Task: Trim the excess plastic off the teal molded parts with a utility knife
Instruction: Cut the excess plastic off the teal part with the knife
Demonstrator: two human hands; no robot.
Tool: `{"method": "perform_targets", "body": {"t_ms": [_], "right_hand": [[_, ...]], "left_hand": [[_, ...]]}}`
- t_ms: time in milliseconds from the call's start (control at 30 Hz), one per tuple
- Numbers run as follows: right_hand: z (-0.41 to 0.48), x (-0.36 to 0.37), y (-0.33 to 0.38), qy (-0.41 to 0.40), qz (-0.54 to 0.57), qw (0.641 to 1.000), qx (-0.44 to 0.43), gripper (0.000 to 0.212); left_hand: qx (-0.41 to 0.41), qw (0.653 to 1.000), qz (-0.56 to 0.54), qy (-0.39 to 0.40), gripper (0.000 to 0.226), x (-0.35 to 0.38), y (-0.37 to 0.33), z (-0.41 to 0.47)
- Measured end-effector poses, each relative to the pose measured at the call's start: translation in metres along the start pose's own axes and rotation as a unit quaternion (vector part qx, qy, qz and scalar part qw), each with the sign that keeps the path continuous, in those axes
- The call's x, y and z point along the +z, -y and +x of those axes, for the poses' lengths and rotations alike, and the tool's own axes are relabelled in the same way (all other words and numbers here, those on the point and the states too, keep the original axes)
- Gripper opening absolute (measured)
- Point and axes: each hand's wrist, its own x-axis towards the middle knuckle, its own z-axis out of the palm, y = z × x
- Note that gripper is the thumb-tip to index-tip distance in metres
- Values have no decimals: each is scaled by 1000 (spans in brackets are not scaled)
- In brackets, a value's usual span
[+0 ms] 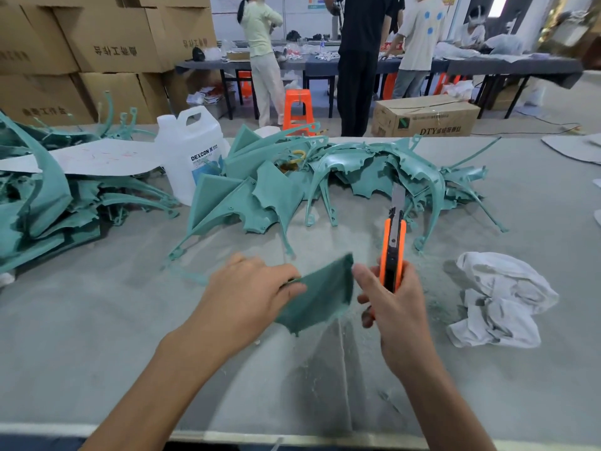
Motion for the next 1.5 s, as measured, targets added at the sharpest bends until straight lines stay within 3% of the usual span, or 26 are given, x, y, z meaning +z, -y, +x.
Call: {"method": "perform_targets", "body": {"t_ms": [100, 167, 300, 400, 467, 533, 633, 700, 767, 900, 1000, 1133, 1367, 1500], "right_hand": [[-1, -10, -5, 48, 5, 999, 21, 44], [-4, -12, -7, 97, 20, 995, 17, 37], [-17, -6, -1, 144, 41, 989, 1, 21], [-30, 2, 4, 146, 102, 984, 32, 18], [-38, 9, 5, 120, 161, 978, 57, 18], [-44, 13, 5, 99, 189, 975, 67, 19], [-49, 11, 3, 97, 129, 985, 56, 19], [-53, 8, 0, 99, 61, 992, 42, 24], [-58, 8, -5, 106, 23, 993, 41, 25], [-65, -5, -6, 131, -24, 991, 34, 29], [-62, -32, -3, 110, -179, 977, -32, 35], [-57, -58, 0, 151, -349, 922, -81, 32], [-50, -65, -1, 209, -435, 873, -60, 44], [-30, -66, -9, 133, -471, 866, -105, 43]], "left_hand": [[59, 998, -28, -11, 49, -10, 10, -2], [56, 996, -29, -67, 41, -12, 12, -3], [-7, 977, -19, -213, 10, -4, -1, -12], [-77, 950, -104, -283, 27, 9, -24, -23], [-97, 943, -192, -255, 30, 17, -42, -35], [-92, 948, -249, -177, 50, 31, -55, -49], [-42, 958, -277, -65, 93, 53, -58, -63], [-39, 964, -260, -36, 106, 66, -54, -67], [-49, 963, -255, -73, 102, 80, -50, -64], [-152, 923, -320, -147, 78, 100, -42, -56], [-175, 914, -346, -118, 70, 107, -35, -56], [-200, 907, -358, -96, 58, 111, -31, -55], [-187, 918, -342, -76, 60, 111, -31, -55], [-177, 929, -315, -76, 70, 111, -33, -58]]}}
